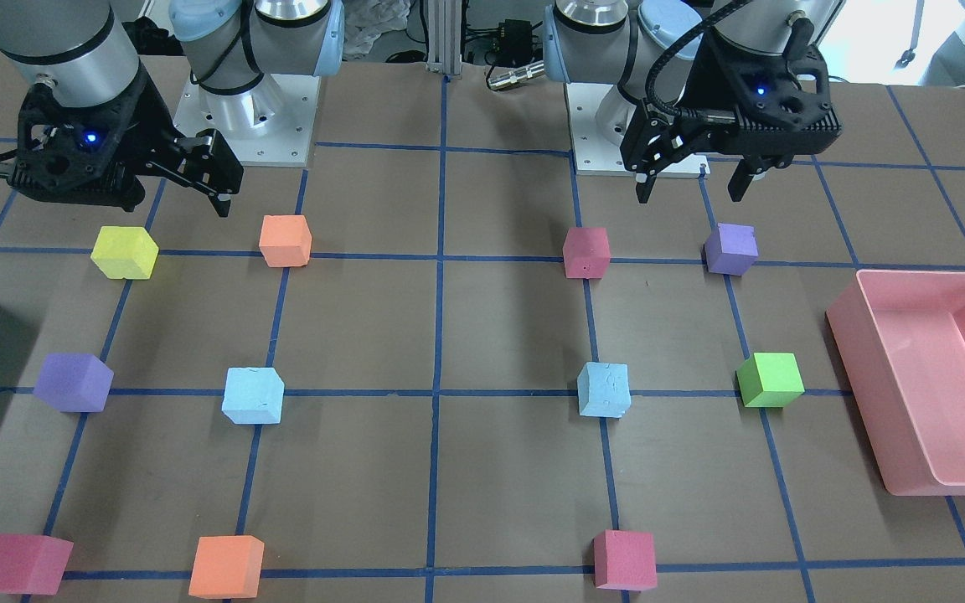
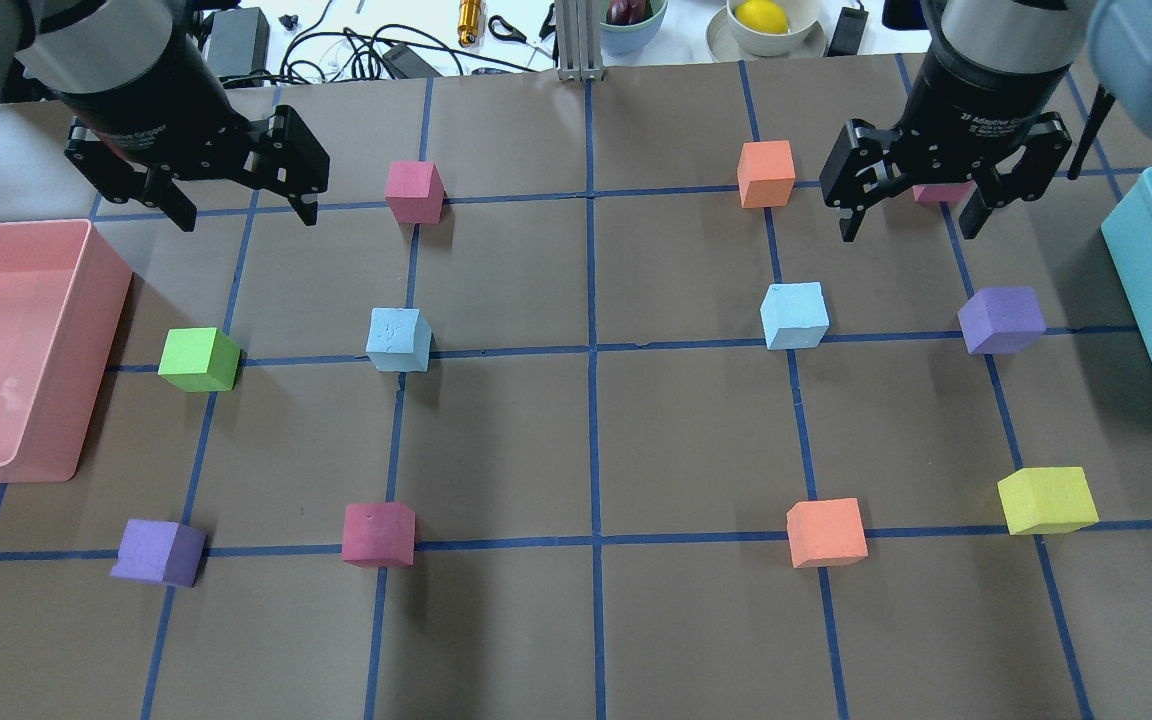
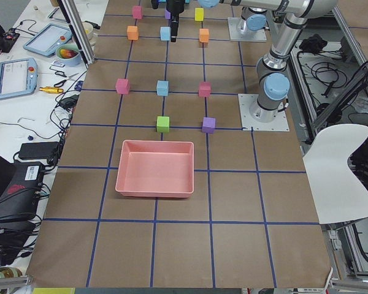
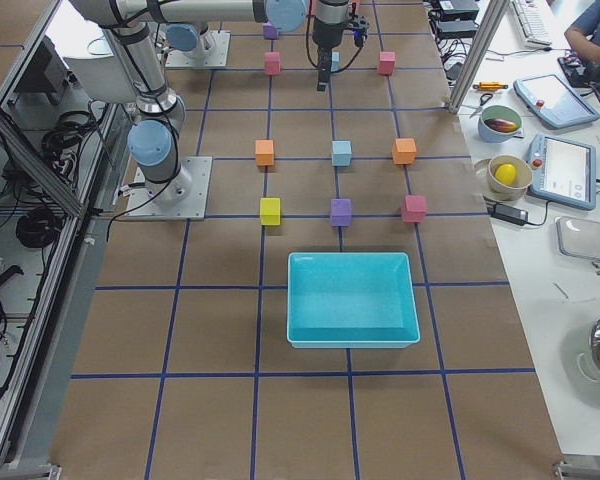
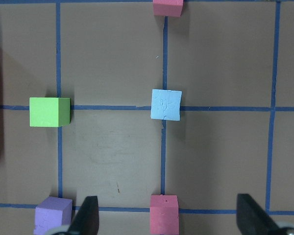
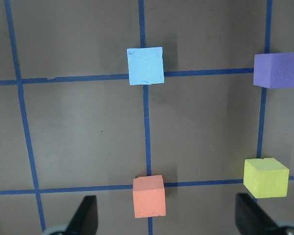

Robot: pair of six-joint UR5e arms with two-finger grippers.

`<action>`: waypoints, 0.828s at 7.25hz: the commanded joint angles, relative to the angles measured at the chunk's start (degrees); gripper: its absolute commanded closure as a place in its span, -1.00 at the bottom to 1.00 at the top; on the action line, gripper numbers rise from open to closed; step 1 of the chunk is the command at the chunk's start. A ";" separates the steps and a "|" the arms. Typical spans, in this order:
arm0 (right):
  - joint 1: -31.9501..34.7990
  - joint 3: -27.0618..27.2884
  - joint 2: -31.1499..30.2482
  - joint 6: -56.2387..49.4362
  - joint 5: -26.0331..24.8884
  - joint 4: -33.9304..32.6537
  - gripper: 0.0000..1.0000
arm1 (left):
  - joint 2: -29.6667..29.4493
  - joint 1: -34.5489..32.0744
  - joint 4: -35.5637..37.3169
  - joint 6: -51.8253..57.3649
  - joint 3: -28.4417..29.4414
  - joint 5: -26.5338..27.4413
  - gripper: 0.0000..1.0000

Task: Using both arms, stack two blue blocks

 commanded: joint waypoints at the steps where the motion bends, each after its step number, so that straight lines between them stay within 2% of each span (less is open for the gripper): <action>1: 0.00 0.12 0.00 0.03 -0.07 0.08 -1.00 | 0.09 -0.10 0.01 -0.08 0.58 -0.12 -1.00; 6: -0.09 0.30 0.35 0.03 -0.07 -0.01 -1.00 | 0.18 -0.10 0.01 -0.25 0.50 0.15 -1.00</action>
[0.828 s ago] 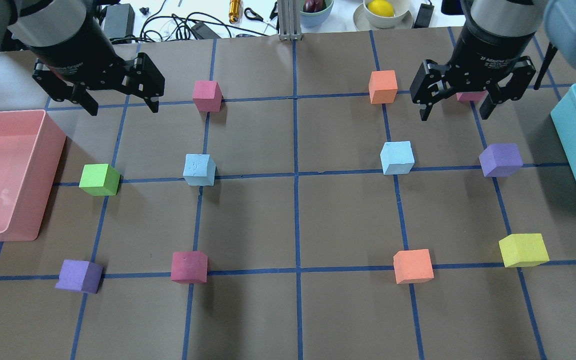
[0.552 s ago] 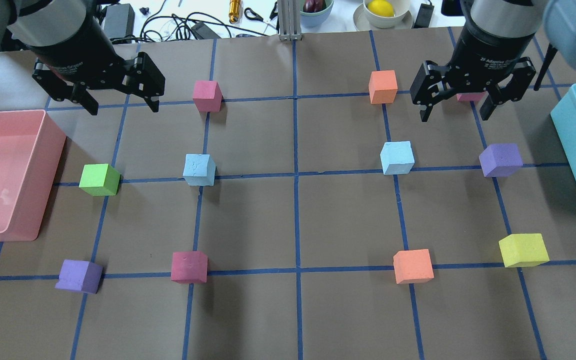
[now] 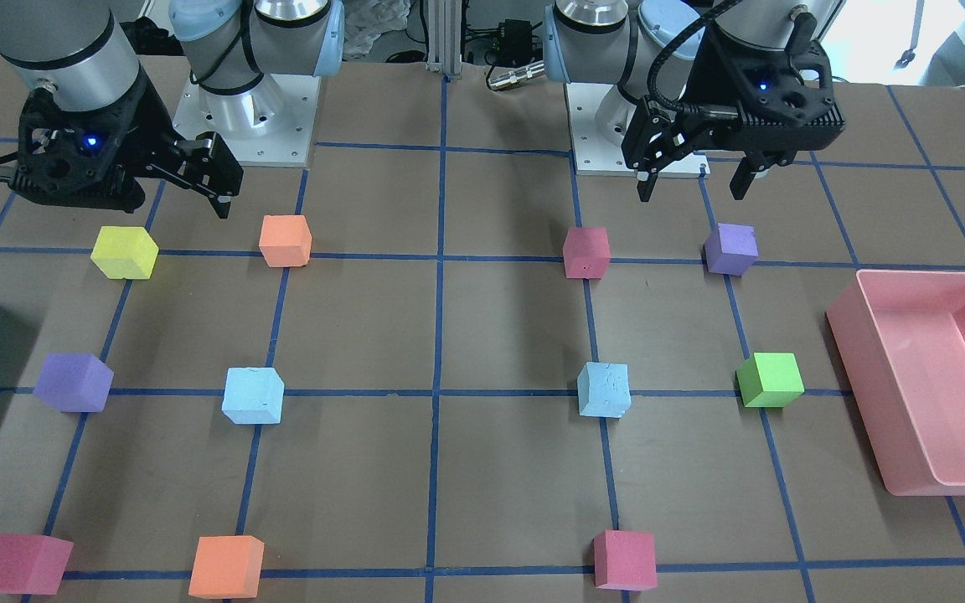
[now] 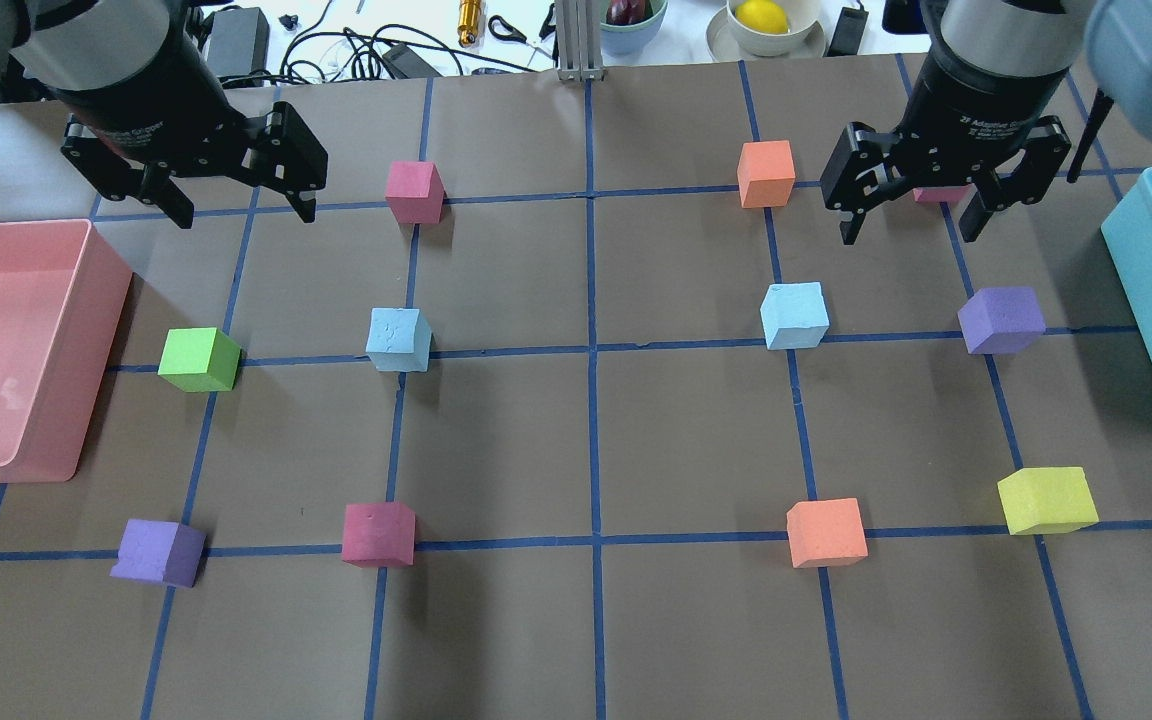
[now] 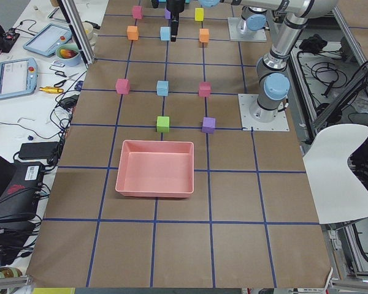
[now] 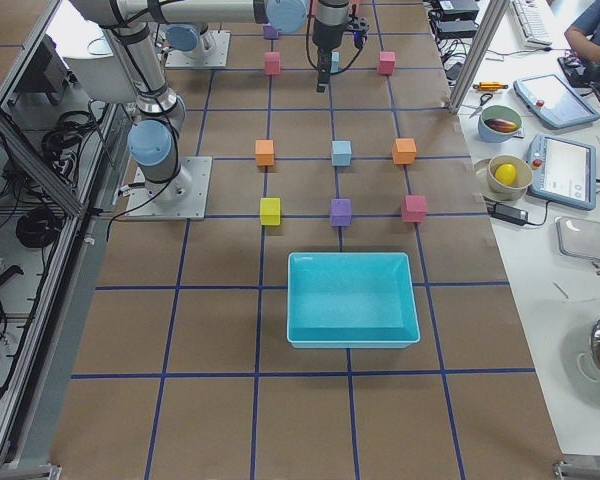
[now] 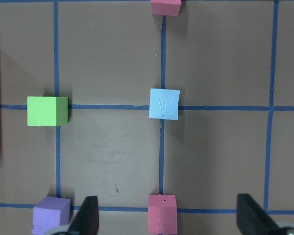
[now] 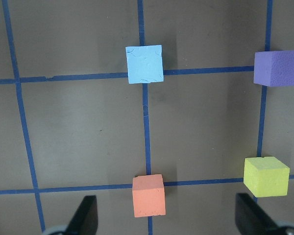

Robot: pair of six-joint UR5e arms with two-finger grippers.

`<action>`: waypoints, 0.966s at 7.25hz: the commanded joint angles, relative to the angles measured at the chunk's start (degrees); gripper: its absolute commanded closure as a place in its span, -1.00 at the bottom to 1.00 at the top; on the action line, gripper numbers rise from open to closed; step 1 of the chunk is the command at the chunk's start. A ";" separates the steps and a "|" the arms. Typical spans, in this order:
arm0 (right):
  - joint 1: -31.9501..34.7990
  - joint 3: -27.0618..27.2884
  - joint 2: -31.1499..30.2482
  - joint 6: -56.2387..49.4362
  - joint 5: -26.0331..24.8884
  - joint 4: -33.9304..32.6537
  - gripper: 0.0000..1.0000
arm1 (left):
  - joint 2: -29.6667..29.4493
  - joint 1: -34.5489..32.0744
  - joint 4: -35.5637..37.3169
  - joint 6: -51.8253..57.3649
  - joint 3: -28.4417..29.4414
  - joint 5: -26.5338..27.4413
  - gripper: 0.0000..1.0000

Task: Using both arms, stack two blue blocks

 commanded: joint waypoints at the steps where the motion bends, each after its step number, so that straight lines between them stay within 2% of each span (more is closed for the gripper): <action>1: 0.21 0.44 0.49 -0.09 0.53 0.04 -1.00 | 0.15 0.01 0.00 -0.06 0.01 0.07 -1.00; 3: 0.21 0.70 4.68 -0.09 0.88 -0.48 -1.00 | 0.24 0.01 0.00 -0.06 -0.35 0.07 -1.00; 4: 0.21 0.79 6.89 -0.18 0.89 -2.75 -1.00 | 0.24 0.01 0.00 -0.23 -0.52 0.07 -1.00; 5: 0.21 1.40 11.00 -0.09 0.80 -10.35 -1.00 | 0.33 0.01 0.00 -0.15 -0.26 0.07 -1.00; 6: 0.21 2.80 13.82 -0.26 0.63 -15.03 -1.00 | 0.33 0.01 0.00 -0.15 -0.52 0.07 -1.00; 7: 0.21 4.73 14.37 -0.09 0.89 -16.38 -1.00 | -0.02 0.01 0.00 -0.15 -0.70 0.07 -1.00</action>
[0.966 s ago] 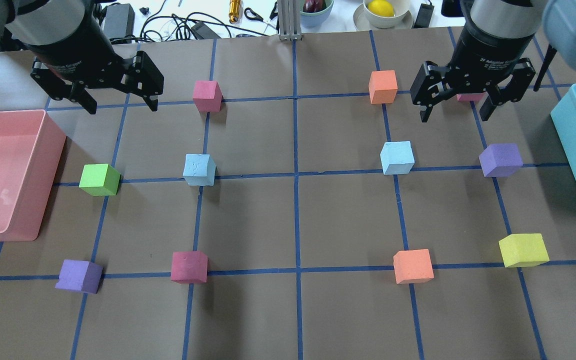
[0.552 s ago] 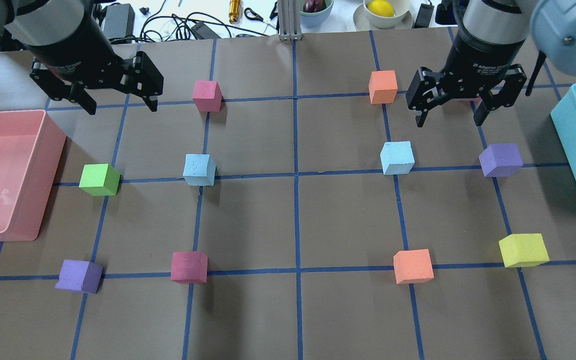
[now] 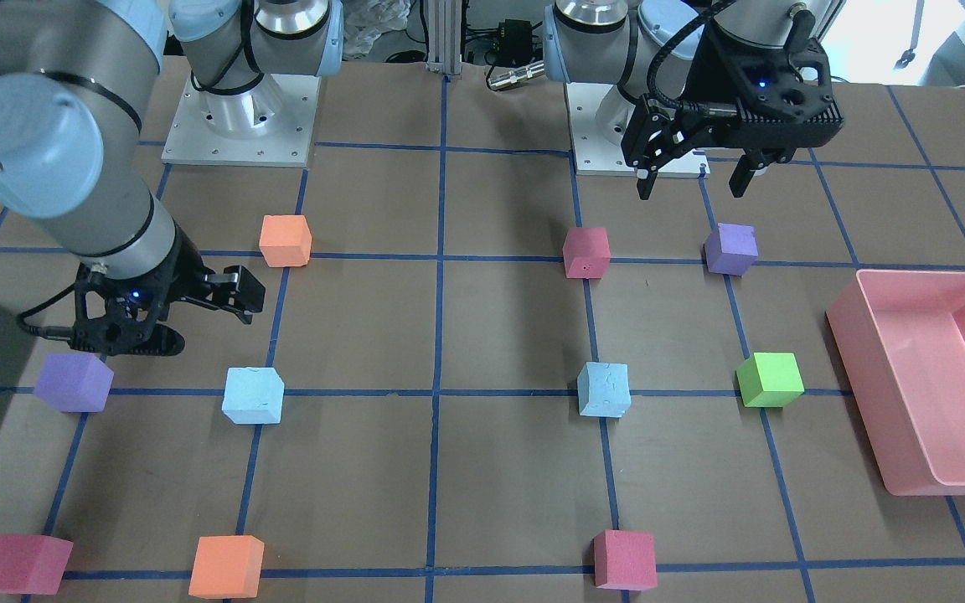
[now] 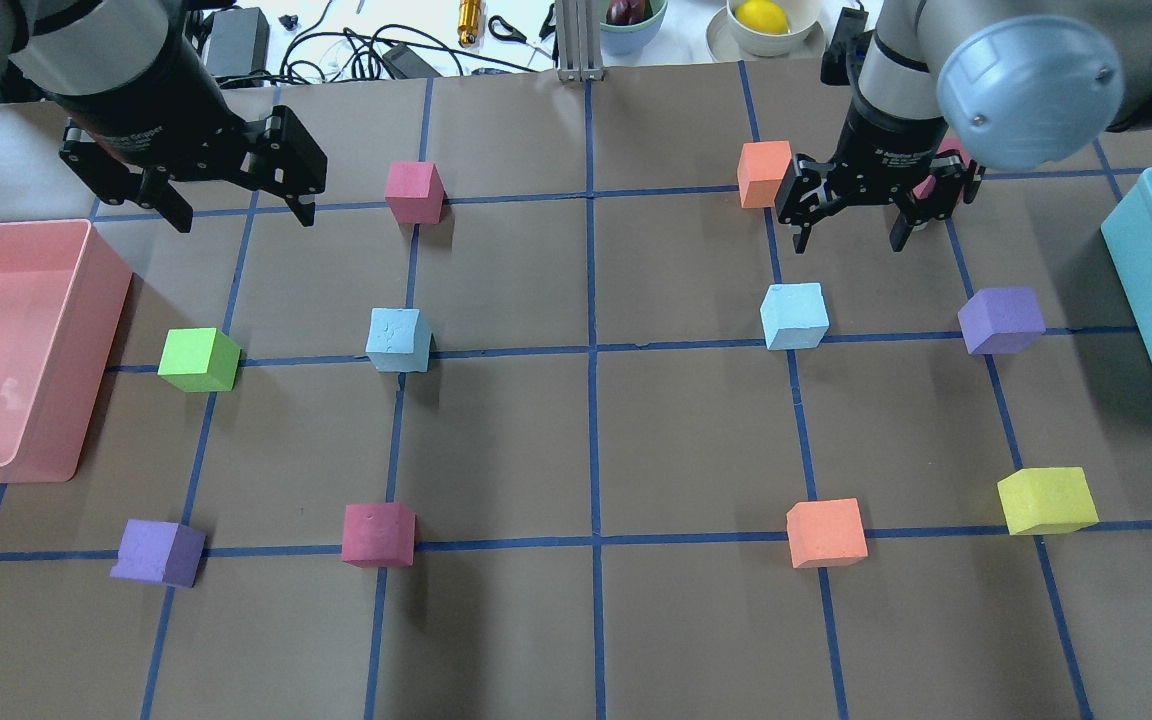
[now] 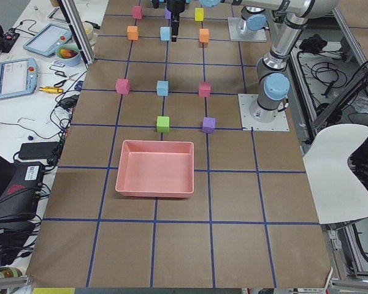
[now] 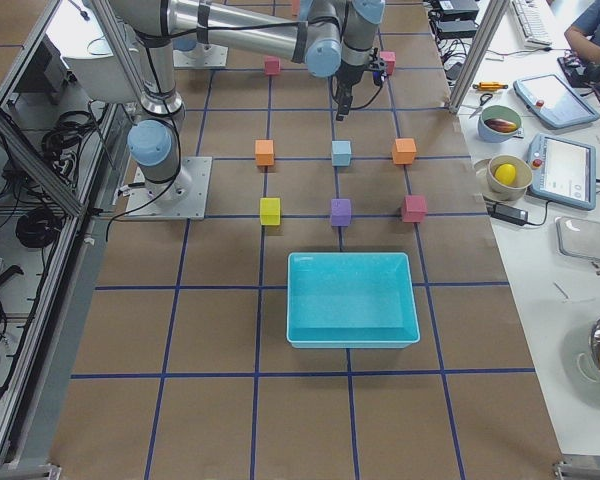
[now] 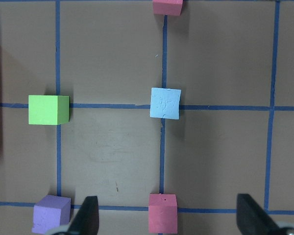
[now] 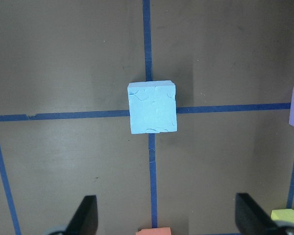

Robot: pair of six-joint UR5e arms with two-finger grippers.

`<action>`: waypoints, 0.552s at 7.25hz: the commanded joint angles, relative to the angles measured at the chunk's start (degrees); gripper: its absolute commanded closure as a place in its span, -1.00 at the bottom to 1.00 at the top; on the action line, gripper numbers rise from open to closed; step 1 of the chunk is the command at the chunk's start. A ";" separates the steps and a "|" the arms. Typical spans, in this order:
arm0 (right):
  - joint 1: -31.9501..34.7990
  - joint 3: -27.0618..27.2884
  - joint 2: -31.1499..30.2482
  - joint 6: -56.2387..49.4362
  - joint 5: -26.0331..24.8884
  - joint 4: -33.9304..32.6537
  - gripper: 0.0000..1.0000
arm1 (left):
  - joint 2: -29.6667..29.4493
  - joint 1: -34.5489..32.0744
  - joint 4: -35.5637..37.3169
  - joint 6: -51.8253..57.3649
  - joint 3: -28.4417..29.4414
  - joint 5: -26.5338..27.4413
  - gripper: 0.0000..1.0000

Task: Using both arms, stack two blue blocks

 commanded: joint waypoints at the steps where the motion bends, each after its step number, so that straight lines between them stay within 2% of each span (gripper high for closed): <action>1: 0.00 4.33 3.08 0.17 0.14 -7.11 -1.00 | -0.26 0.09 0.00 0.27 -0.28 0.17 -1.00; 4: 0.09 10.23 4.84 0.87 0.23 -14.77 -1.00 | -0.35 0.18 0.00 0.18 -0.28 0.00 -1.00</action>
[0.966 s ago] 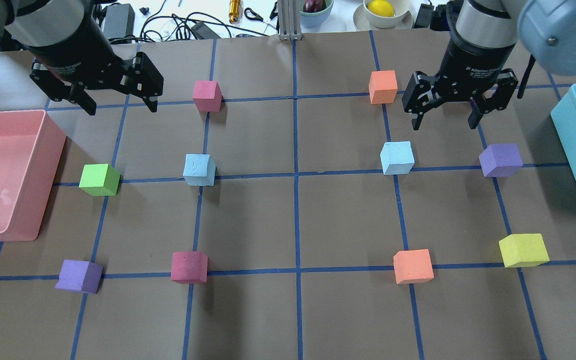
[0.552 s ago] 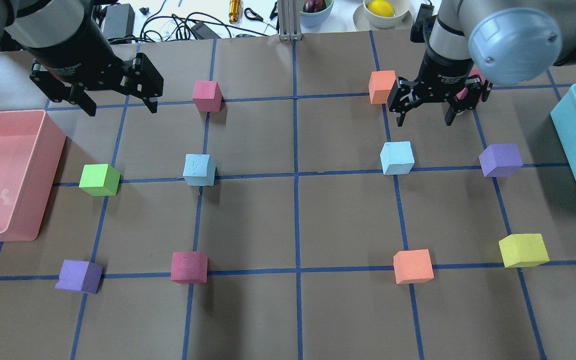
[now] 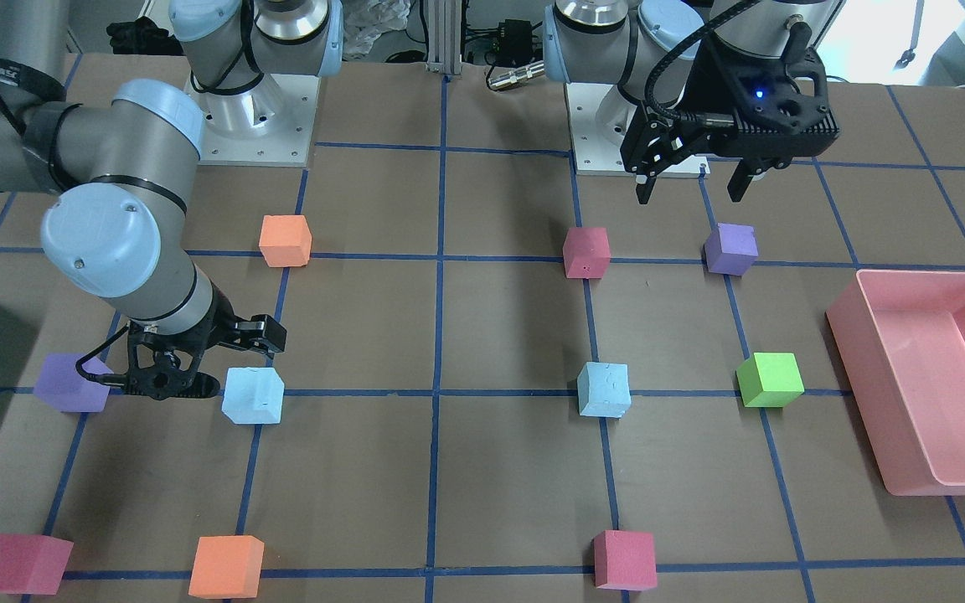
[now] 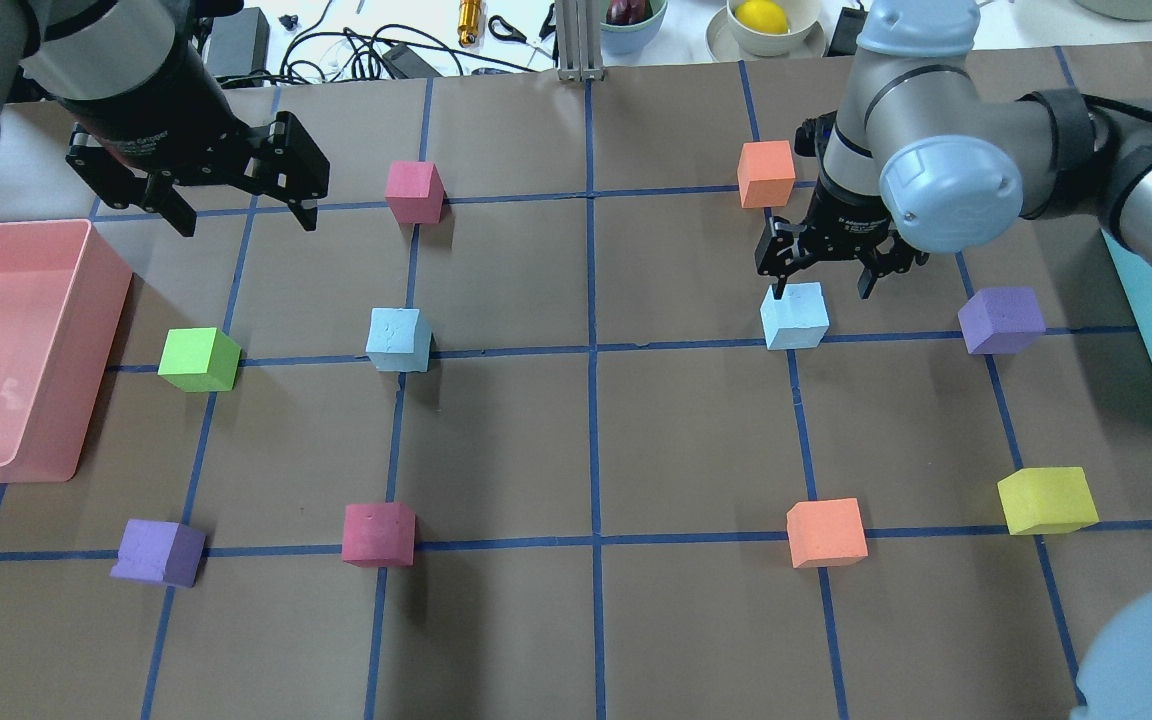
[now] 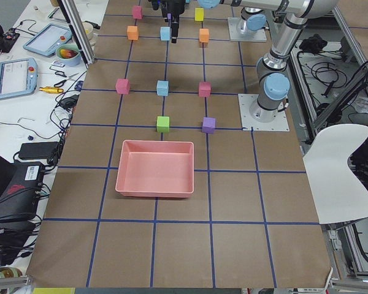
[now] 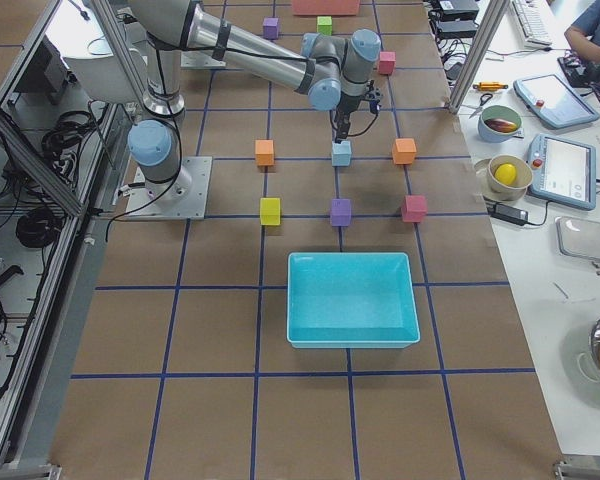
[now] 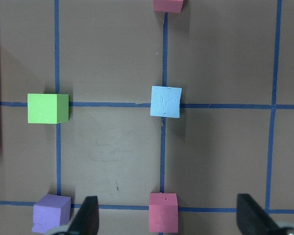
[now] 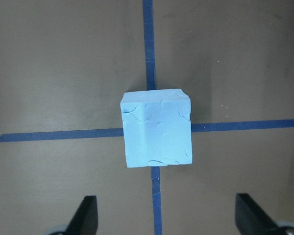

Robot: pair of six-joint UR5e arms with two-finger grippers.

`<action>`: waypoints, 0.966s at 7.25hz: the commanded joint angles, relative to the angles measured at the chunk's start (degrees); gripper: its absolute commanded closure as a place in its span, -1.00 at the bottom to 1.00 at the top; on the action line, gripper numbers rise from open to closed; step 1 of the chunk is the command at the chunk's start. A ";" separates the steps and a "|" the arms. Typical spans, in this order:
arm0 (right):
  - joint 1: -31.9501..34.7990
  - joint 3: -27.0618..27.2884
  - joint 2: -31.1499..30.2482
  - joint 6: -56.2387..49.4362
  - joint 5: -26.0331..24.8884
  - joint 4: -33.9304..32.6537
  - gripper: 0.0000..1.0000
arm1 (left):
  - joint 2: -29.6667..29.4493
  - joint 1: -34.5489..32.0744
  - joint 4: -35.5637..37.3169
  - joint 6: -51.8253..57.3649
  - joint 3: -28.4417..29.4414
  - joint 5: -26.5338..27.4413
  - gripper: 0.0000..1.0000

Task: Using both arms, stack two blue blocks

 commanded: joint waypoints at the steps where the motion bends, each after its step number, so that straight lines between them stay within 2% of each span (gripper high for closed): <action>1: 0.07 1.94 2.12 0.21 0.02 -3.46 -1.00 | -0.02 0.09 0.00 0.04 -0.01 -0.16 -1.00; 3: 0.07 2.02 5.27 0.56 0.02 -7.57 -1.00 | -0.02 0.09 0.00 0.04 -0.01 -0.25 -1.00; 6: -0.02 2.03 8.71 0.73 -0.51 -8.21 -1.00 | -0.11 0.09 0.09 -0.14 -0.01 -0.25 -1.00; 7: -0.02 2.03 8.89 0.39 -0.51 -11.86 -0.90 | -0.11 0.09 0.09 -0.14 -0.01 -0.34 -1.00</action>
